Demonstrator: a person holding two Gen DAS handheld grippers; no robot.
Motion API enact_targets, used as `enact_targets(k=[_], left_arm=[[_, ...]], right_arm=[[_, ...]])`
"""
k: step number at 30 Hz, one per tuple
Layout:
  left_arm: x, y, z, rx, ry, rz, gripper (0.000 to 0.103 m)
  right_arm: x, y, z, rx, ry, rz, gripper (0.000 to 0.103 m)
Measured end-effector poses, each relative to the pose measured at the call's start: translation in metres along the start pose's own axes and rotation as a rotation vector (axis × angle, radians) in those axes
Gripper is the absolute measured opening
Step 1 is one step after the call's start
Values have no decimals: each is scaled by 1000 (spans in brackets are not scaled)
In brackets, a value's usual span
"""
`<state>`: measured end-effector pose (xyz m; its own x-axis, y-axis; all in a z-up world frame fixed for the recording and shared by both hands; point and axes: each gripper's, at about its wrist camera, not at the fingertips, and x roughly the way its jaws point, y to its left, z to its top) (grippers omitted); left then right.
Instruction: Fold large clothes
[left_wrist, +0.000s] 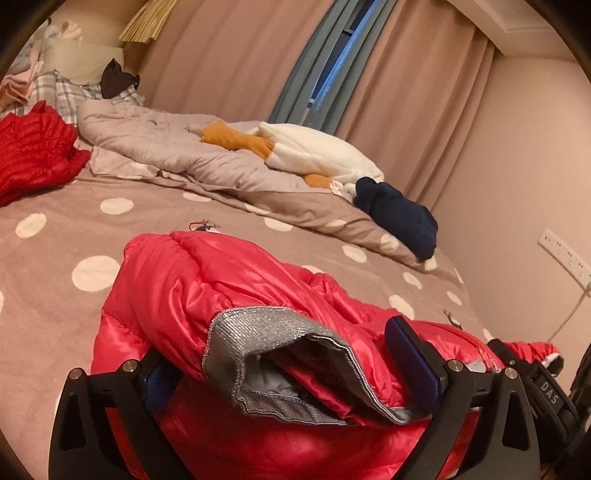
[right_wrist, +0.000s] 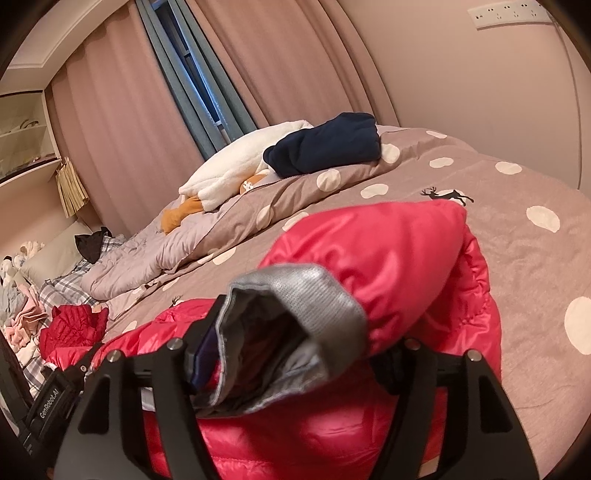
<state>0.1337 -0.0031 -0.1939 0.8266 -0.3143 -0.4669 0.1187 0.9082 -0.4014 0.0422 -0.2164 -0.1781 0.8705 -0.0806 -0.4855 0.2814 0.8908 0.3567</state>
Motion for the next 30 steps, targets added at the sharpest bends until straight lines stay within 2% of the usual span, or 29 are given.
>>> enact_targets(k=[10, 12, 14, 24, 30], left_arm=[[0, 0, 0, -1, 4, 1, 100], [0, 0, 0, -1, 3, 1, 100], [-1, 0, 0, 0, 1, 1, 100], [-4, 5, 4, -24, -8, 0, 100], [-10, 10, 10, -31, -41, 16, 100]], right_arm=[[0, 0, 0, 14, -7, 16, 75], [-1, 0, 0, 20, -12, 24, 84], [-1, 1, -1, 24, -17, 30, 87], [-8, 2, 3, 31, -41, 40, 95], [-10, 2, 7, 28, -57, 42, 98]])
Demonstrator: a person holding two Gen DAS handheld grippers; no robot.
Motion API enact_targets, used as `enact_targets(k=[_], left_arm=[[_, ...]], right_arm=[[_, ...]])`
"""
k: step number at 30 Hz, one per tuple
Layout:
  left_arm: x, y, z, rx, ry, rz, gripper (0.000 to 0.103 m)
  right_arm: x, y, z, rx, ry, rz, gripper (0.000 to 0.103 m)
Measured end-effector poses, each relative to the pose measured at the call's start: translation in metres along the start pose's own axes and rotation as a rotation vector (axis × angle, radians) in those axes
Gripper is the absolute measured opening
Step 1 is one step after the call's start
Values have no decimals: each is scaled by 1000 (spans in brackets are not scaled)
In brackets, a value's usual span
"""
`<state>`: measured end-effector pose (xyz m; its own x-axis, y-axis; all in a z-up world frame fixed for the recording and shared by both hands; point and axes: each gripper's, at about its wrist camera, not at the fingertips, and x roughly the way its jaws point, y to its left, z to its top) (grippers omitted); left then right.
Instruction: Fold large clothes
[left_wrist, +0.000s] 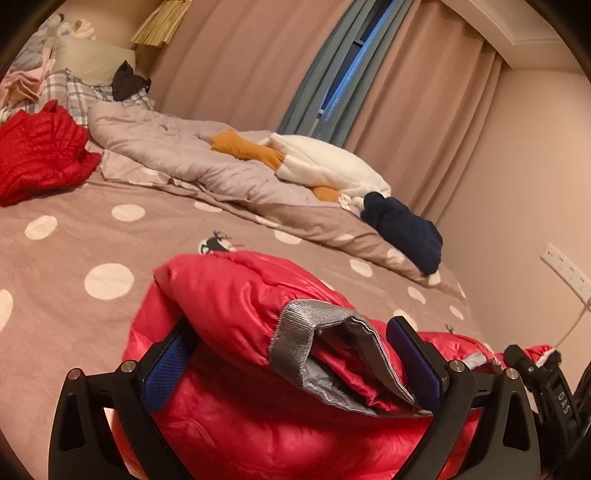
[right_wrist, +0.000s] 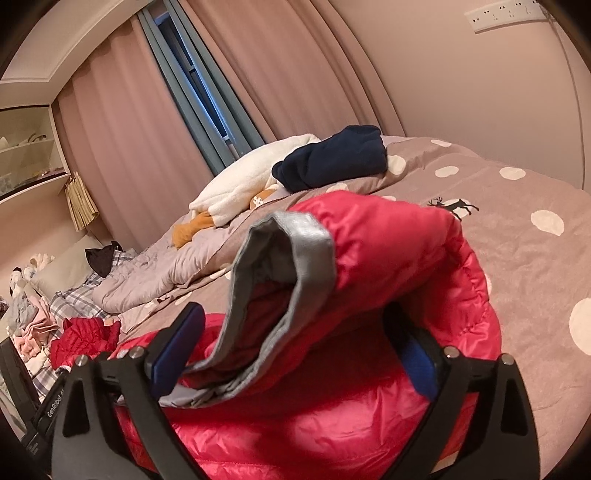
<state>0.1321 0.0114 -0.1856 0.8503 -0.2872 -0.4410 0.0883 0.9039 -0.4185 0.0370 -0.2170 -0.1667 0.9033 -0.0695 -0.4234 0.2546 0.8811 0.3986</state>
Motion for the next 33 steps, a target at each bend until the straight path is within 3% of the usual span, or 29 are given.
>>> enact_targets(k=[18, 26, 33], left_arm=[[4, 23, 14, -61, 8, 14, 102], [-3, 23, 20, -17, -34, 37, 102], [-2, 33, 22, -59, -21, 0, 102]], right_arm=[[10, 5, 10, -16, -5, 11, 103], [6, 8, 18, -18, -21, 23, 103], [5, 2, 24, -10, -25, 54, 103]])
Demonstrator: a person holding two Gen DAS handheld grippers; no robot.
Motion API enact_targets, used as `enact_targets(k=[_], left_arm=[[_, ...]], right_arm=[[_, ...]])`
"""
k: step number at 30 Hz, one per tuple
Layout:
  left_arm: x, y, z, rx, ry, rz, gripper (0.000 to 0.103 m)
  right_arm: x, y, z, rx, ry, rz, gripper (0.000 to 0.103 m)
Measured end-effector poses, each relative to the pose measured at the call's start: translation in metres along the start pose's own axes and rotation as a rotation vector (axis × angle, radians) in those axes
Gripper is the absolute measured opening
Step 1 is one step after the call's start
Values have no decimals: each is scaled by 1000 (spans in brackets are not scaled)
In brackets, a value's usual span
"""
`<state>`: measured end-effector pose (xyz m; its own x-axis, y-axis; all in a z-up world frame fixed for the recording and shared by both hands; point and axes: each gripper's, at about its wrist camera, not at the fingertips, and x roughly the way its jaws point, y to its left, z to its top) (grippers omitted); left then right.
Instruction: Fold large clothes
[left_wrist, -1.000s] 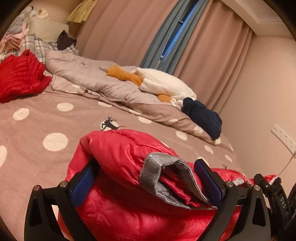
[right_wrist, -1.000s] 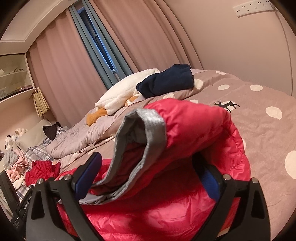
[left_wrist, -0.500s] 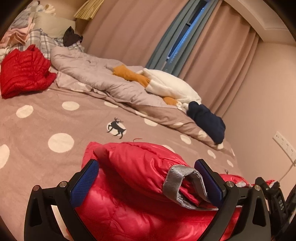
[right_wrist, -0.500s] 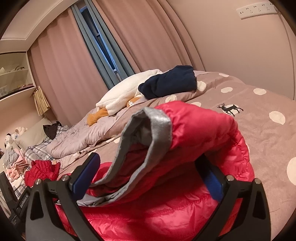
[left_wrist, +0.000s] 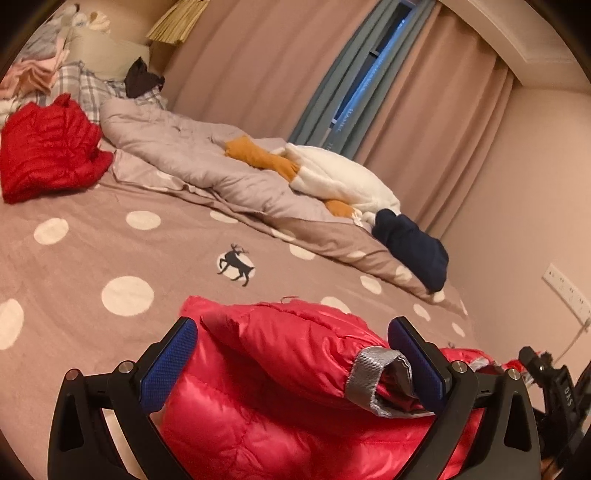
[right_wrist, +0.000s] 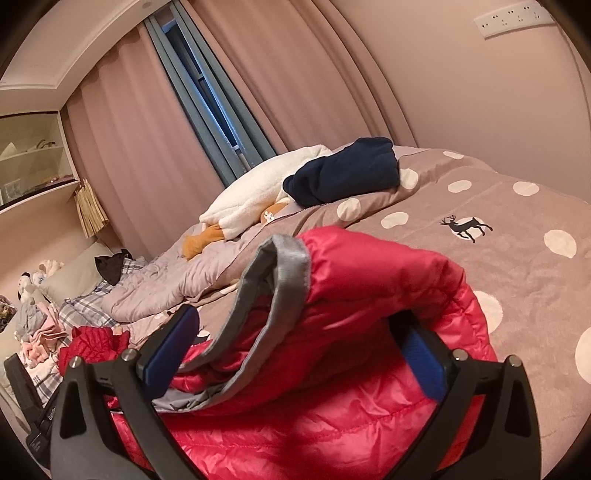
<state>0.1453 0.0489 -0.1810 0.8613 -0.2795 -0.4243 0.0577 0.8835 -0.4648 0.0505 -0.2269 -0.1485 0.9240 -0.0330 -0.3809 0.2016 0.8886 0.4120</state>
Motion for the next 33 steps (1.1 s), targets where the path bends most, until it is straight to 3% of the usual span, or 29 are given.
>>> enact_targets(k=[6, 10, 17, 23, 33], left_arm=[[-4, -2, 6, 10, -27, 1, 102], [-11, -13, 8, 48, -58, 47, 102], [-34, -39, 6, 116, -98, 105, 102], [-45, -52, 10, 118, -124, 96, 102], [4, -53, -1, 167, -79, 155, 102]], right_arm=[[-7, -4, 10, -27, -25, 9, 103], [-11, -9, 15, -26, -23, 31, 103], [-21, -4, 15, -113, -47, -13, 103], [-38, 1, 23, -163, -92, 6, 103], [-1, -15, 22, -140, -38, 10, 103]])
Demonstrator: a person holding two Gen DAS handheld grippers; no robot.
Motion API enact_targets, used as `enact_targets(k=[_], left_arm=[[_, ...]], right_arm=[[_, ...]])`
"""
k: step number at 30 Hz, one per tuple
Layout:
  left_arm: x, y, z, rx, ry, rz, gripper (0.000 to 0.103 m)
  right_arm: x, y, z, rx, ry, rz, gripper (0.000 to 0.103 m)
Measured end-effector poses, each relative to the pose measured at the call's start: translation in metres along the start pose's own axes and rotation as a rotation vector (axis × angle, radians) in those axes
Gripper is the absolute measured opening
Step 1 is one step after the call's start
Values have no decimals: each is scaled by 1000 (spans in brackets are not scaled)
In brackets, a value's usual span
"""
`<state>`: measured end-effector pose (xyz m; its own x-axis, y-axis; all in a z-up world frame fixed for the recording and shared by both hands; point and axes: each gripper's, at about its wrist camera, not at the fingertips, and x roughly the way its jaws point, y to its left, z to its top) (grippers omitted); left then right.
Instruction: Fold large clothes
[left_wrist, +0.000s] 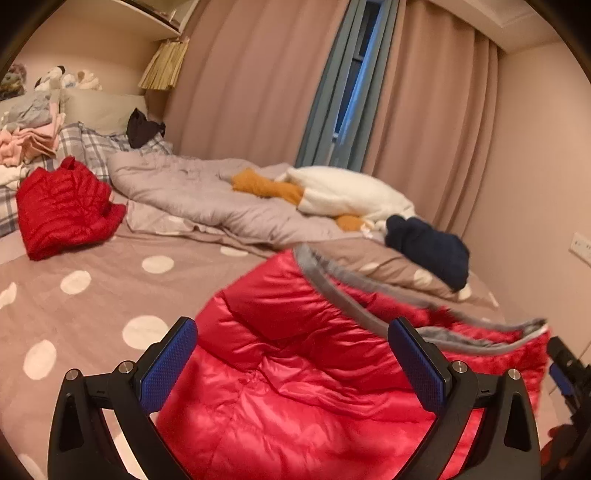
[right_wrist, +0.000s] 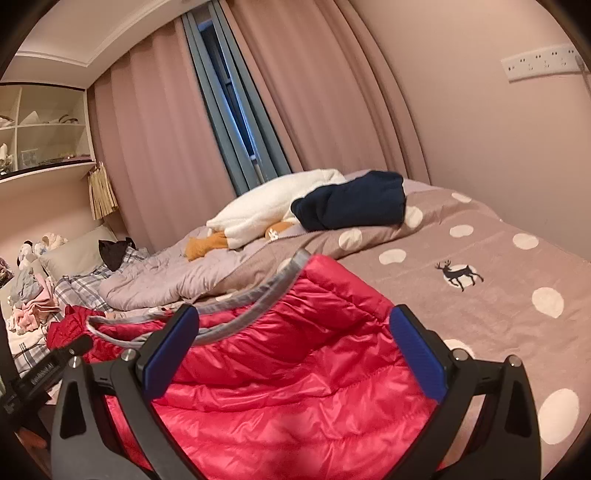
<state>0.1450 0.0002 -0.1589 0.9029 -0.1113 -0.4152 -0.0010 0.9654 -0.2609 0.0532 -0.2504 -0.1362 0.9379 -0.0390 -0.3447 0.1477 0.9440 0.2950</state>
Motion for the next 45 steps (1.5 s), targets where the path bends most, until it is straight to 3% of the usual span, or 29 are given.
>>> enact_targets(k=[6, 10, 12, 15, 19, 23, 28, 30, 32, 36, 40, 45], left_arm=[[70, -5, -18, 51, 61, 100, 102], [111, 2, -39, 21, 133, 110, 102], [118, 2, -43, 11, 122, 118, 102], [122, -2, -48, 14, 99, 131, 102], [131, 3, -53, -12, 135, 96, 103], [137, 6, -55, -33, 156, 83, 103], [137, 3, -50, -18, 187, 103, 103], [133, 4, -44, -15, 238, 108, 103], [116, 9, -36, -36, 254, 112, 103], [63, 26, -23, -139, 166, 67, 103], [30, 49, -22, -206, 130, 100, 103], [17, 76, -34, -201, 164, 149, 103]], right_arm=[[65, -9, -12, -44, 74, -53, 103], [126, -23, -37, -31, 242, -74, 103], [150, -31, -49, 2, 319, -84, 103], [161, -41, -55, 59, 329, -63, 103], [162, -49, -66, 105, 326, -32, 103], [166, -45, -70, 76, 341, -65, 103], [170, -37, -61, 17, 388, -126, 103], [156, -29, -51, -10, 397, -170, 103], [132, -24, -41, 3, 342, -125, 103], [92, -3, -25, -6, 255, -62, 103], [87, 25, -36, -114, 279, -62, 103], [90, 44, -56, -166, 302, -53, 103]])
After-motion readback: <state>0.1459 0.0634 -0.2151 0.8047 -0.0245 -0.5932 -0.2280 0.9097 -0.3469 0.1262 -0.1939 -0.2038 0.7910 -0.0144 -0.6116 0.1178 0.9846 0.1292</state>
